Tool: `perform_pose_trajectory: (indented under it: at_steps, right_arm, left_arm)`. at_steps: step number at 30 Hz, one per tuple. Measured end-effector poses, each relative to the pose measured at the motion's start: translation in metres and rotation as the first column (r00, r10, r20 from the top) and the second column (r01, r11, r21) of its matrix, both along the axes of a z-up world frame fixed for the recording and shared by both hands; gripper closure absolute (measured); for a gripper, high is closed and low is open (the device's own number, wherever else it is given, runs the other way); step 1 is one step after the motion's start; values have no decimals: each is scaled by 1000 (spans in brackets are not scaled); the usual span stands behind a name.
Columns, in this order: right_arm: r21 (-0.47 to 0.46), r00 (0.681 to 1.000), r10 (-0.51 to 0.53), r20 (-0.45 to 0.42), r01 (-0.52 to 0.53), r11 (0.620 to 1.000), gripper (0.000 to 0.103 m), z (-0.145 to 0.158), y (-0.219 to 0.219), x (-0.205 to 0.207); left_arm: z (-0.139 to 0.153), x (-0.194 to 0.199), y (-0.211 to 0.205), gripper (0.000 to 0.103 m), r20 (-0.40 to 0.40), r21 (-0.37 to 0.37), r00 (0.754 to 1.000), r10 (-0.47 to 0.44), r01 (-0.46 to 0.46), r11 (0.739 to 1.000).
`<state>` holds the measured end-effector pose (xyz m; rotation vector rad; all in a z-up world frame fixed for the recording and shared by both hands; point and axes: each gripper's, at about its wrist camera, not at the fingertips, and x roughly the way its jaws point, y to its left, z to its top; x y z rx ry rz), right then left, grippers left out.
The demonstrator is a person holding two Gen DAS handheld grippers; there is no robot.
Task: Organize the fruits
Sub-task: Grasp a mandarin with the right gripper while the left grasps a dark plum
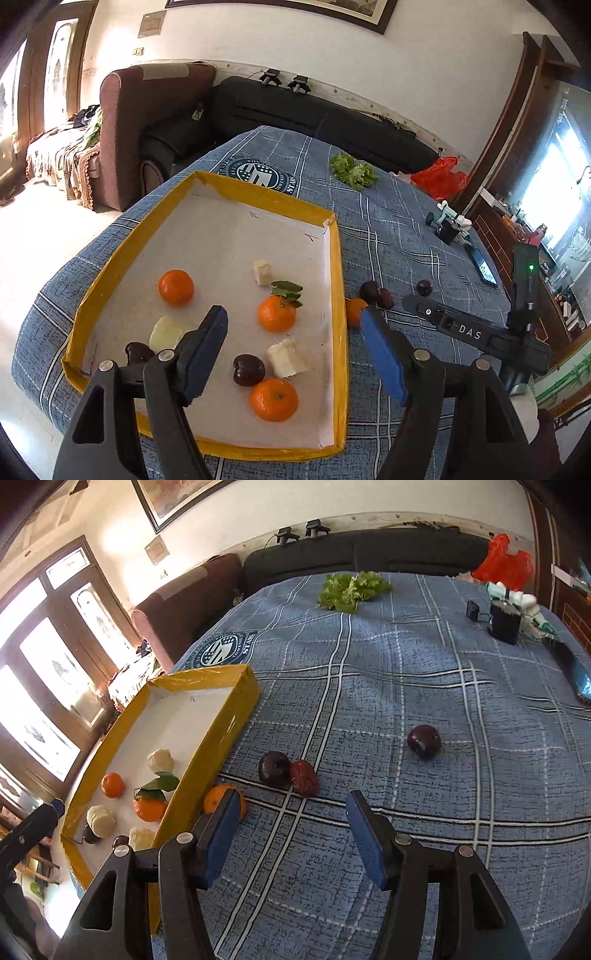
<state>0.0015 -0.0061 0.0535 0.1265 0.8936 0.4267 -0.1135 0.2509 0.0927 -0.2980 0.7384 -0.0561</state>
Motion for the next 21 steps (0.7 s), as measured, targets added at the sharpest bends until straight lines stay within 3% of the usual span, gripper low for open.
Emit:
perform_pose_trajectory:
  at_steps: [9, 15, 16, 17, 21]
  right_arm:
    - [11, 983, 183, -3, -183, 983, 46, -11, 44, 6]
    - [2, 977, 208, -50, -208, 978, 47, -32, 61, 18]
    - [5, 977, 207, -59, -207, 978, 51, -35, 62, 20]
    - [18, 975, 210, -74, -209, 978, 62, -38, 61, 21]
    - [35, 980, 192, -57, -190, 981, 63, -34, 50, 14]
  left_arm:
    - [-8, 8, 6, 29, -18, -24, 1000, 5, -5, 1000]
    - [-10, 12, 2, 29, -22, -22, 1000, -6, 6, 1000]
    - [-11, 13, 1, 29, -23, -22, 1000, -10, 9, 1000]
    - [-11, 13, 1, 29, -24, -22, 1000, -13, 13, 1000]
    - [-12, 18, -9, 29, -29, -14, 999, -34, 34, 999]
